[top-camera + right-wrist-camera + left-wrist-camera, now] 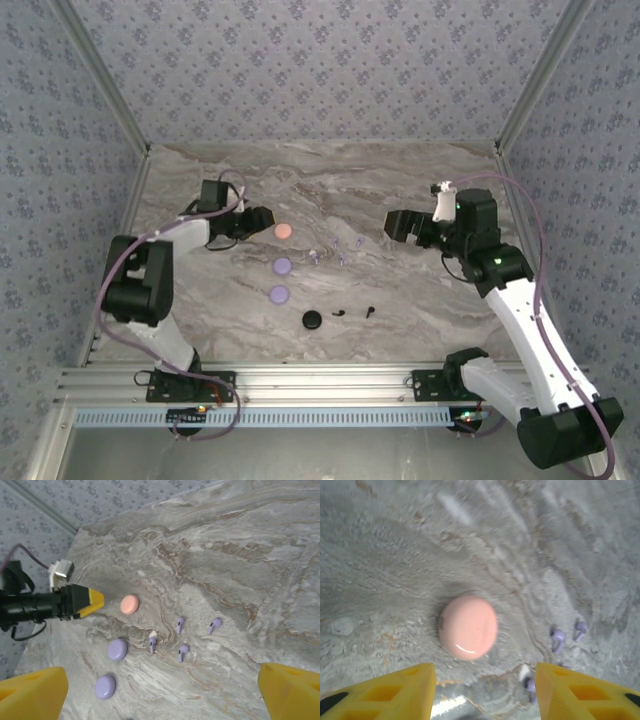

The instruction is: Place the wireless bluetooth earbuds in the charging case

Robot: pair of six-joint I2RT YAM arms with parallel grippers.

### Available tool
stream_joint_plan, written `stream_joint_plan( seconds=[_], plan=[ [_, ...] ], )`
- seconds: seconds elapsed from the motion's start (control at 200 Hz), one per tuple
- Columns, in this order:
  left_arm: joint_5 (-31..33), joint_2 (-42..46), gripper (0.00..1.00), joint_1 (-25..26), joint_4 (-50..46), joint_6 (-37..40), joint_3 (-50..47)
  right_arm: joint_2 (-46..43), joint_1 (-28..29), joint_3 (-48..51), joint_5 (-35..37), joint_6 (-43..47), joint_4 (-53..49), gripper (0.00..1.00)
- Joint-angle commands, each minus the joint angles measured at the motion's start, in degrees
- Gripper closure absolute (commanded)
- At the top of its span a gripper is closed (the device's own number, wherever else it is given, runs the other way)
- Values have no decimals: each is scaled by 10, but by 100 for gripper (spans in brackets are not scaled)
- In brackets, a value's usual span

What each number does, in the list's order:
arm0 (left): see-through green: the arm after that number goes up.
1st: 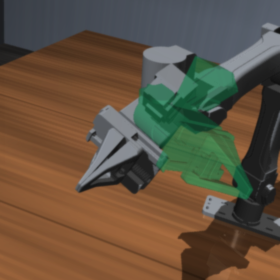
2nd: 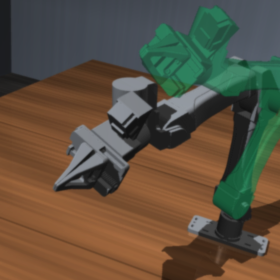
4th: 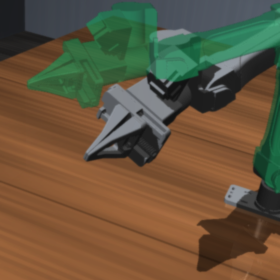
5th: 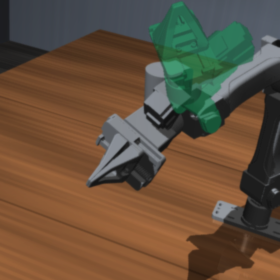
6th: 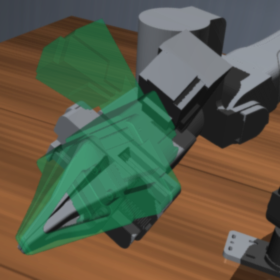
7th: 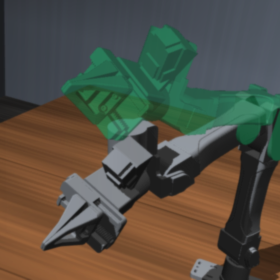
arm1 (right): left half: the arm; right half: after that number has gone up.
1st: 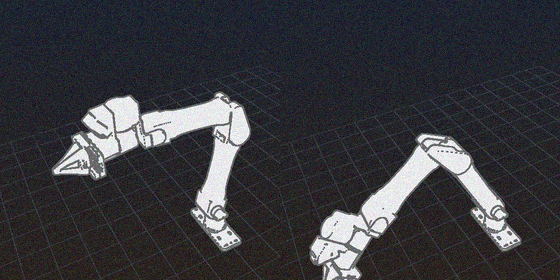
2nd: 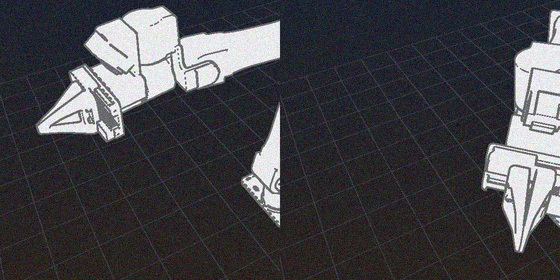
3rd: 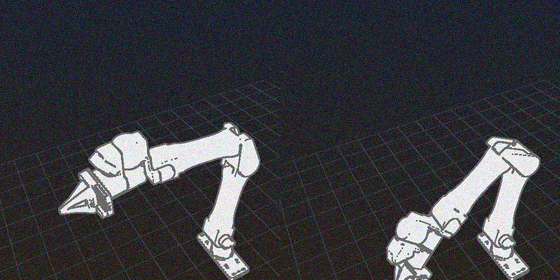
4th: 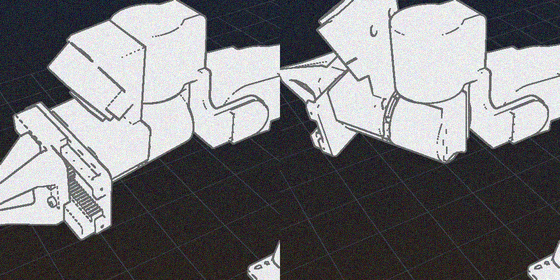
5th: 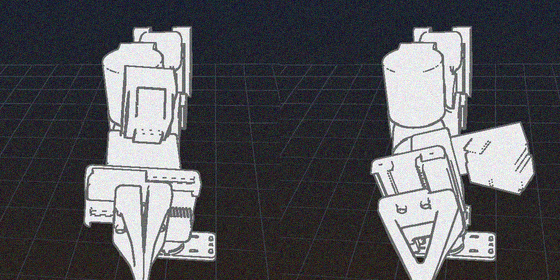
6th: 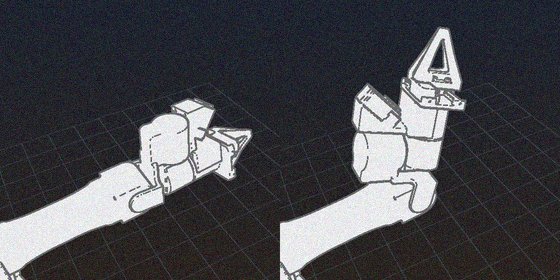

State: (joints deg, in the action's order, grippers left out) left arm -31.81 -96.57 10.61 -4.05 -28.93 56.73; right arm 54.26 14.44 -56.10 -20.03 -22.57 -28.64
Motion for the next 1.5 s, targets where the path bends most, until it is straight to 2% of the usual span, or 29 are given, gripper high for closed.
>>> stream_joint_plan(
  seconds=[0.0, 0.1, 0.215, 0.38, 0.525, 0.615, 0.71, 0.819, 1.034, 1.294, 1.494],
  plan=[
    [42, 98, 43, -2, 14, 25, -28, 15, 15, 0, -27, 46, 25, 0],
    [76, 174, 37, -5, 20, 29, -62, 50, 56, -22, 23, 73, -5, 0],
    [117, 258, 28, -11, 22, 29, -98, 121, 128, -78, 109, 74, -55, 0],
    [164, 365, 16, -32, 17, 20, -141, 241, 235, -144, 204, 2, -71, 0],
    [199, 429, 11, -56, -7, 14, -167, 357, 304, -198, 234, -59, -69, 3],
    [202, 457, 10, -71, -23, 19, -180, 431, 347, -251, 237, -18, -78, 3],
    [204, 479, 9, -84, -43, 25, -189, 498, 384, -309, 240, 95, -98, 2],
    [204, 498, 7, -95, -66, 32, -194, 565, 391, -367, 216, 207, -132, 1],
    [208, 530, 6, -104, -92, 39, -205, 649, 386, -431, 158, 344, -152, 2],
    [213, 551, 5, -108, -110, 41, -208, 708, 375, -464, 140, 440, -171, 7],
    [215, 558, 4, -108, -115, 41, -212, 743, 363, -491, 143, 456, -174, 14]
  ],
)
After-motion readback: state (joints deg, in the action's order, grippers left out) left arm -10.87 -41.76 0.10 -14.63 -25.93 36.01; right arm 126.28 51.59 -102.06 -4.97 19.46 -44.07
